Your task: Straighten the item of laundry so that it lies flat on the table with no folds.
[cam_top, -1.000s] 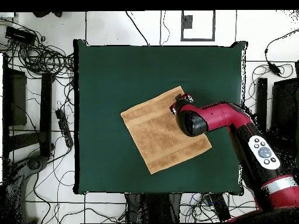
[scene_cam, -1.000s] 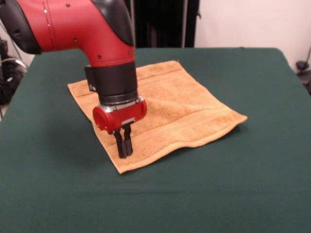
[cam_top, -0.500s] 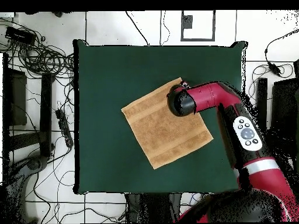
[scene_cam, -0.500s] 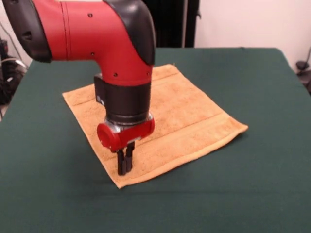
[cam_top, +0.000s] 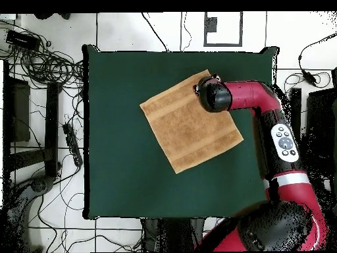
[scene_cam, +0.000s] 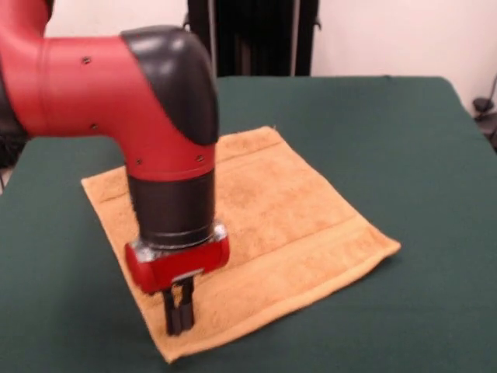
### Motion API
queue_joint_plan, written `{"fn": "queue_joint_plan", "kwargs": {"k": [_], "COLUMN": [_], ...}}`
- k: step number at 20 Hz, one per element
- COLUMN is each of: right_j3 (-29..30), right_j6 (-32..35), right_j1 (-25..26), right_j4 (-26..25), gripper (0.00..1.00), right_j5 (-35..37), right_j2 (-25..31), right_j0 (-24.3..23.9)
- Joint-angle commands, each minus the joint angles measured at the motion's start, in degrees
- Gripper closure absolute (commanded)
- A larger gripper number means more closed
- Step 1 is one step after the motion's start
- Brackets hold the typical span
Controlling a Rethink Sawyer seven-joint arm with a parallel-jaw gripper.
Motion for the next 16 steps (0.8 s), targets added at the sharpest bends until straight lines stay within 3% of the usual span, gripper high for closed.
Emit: {"fn": "queue_joint_plan", "kwargs": {"k": [1,9,16], "right_j3": [-1.85,11.56,21.62], "right_j6": [-14.15,-4.47,-0.61], "right_j1": [16.86,2.16,-8.96], "right_j4": [-5.68,-3.06,1.58], "gripper": [1.0,1.0,1.0], "right_j5": [-11.3,-10.0,-8.88], "right_j2": [-0.57,-6.66,-6.32], "right_j0": [-4.47,-2.01,-2.24]}}
